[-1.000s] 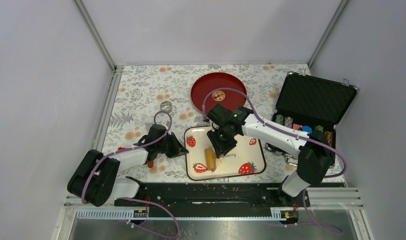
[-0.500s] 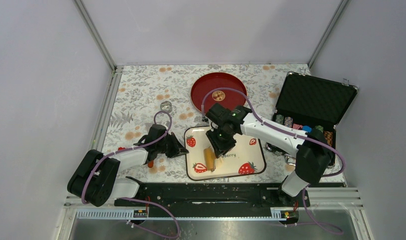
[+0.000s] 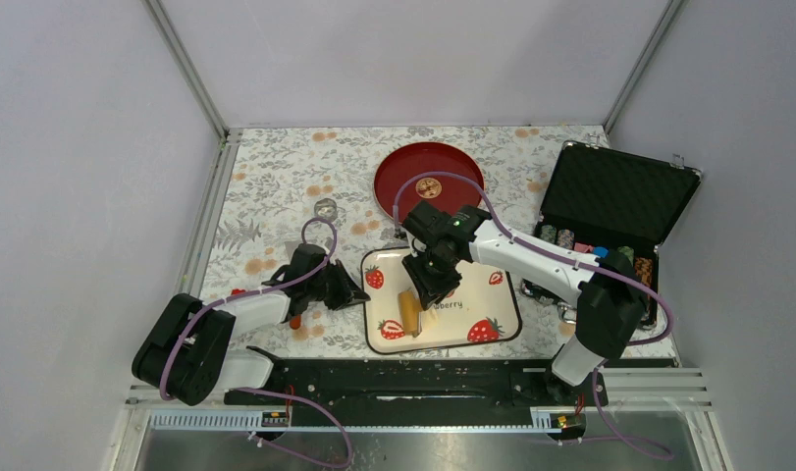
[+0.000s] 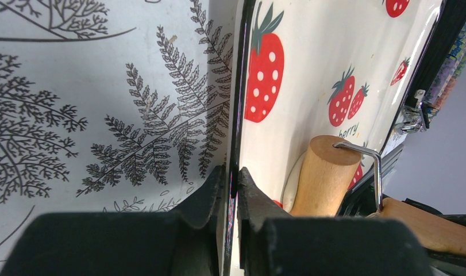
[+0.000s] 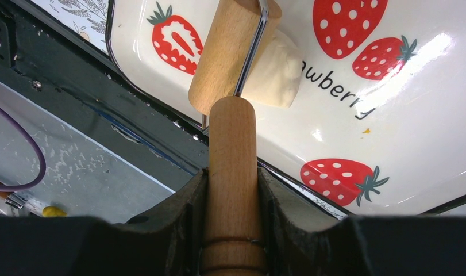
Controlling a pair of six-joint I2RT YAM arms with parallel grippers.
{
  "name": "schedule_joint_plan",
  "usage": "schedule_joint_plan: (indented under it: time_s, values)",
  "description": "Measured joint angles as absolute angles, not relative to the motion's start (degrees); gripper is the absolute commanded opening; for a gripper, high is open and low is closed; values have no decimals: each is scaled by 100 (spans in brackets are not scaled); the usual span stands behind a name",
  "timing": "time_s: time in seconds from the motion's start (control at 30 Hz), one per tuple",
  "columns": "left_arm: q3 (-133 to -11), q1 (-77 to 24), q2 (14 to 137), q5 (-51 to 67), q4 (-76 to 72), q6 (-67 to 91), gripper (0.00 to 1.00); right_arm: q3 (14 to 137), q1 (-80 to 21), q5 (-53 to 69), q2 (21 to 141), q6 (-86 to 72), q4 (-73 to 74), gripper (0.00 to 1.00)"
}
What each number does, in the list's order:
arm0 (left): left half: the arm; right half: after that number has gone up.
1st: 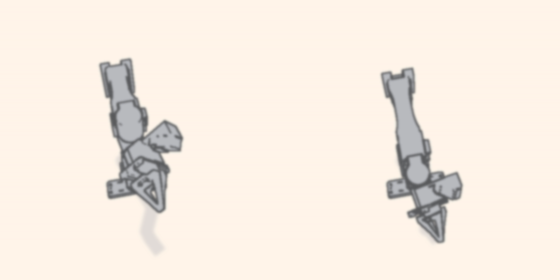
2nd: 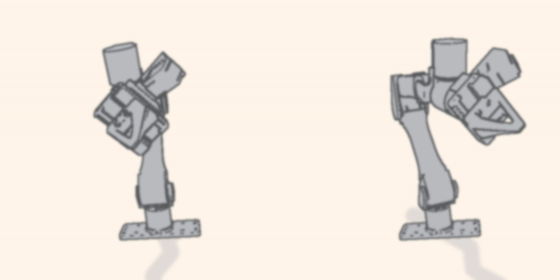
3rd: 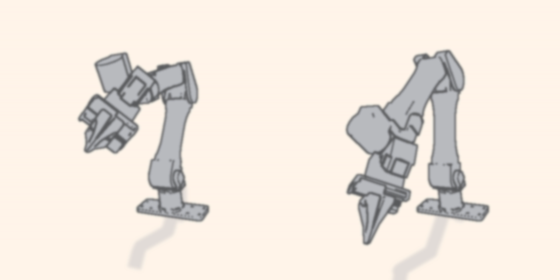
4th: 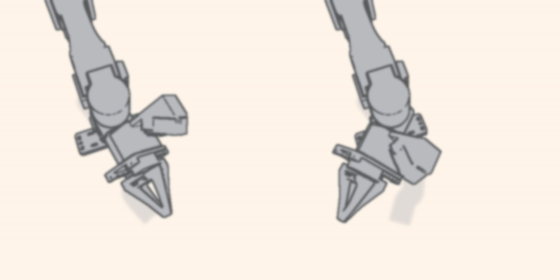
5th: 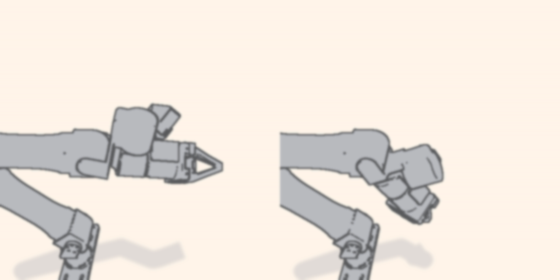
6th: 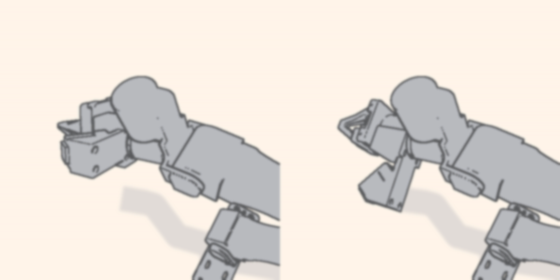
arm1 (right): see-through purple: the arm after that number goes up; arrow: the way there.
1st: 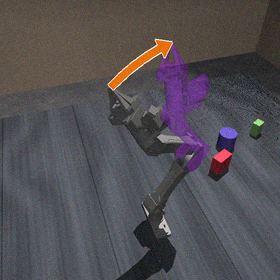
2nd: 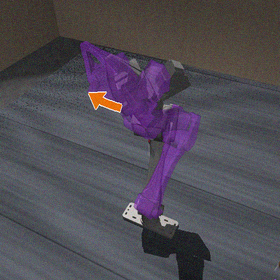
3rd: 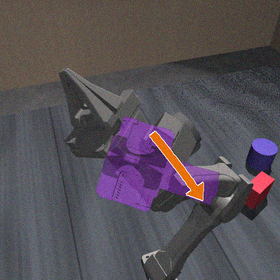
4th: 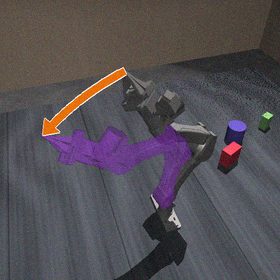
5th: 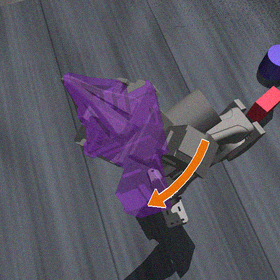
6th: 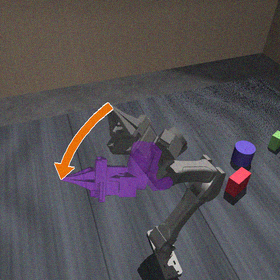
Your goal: Roll out the dumpling wrappers from the dough
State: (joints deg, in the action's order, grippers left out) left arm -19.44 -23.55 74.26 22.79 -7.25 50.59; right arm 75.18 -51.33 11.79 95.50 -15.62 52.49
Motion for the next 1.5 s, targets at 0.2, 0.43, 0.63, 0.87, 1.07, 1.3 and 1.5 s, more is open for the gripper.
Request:
schedule_joint_plan:
  time_s: [0.2,0.43,0.63,0.87,1.07,1.3,1.5]
  values:
    - [-1944,-2353,7426,2281,-720,5054,0,7564,-5131,1258,9607,-1564,5231,0]
    - [-1944,-2290,7426,2281,-722,5037,0,7653,-5131,1358,9688,-1594,5196,0]
    - [-1944,-2290,7426,2281,-722,5037,0,7736,-5131,1365,9664,-1656,5223,0]
    - [-1944,-2287,7426,2287,-725,5037,0,7850,-5164,1260,9651,-1702,5312,0]
    - [-1944,-2305,7426,2383,-838,5105,0,8217,-5284,681,9664,-1546,5599,0]
    - [-1907,-2300,7426,2373,-832,5109,0,9065,-5282,45,9662,-1264,6034,0]
    - [-1907,-2300,7426,2373,-829,5109,0,9155,-5282,-235,9660,-1133,6278,0]
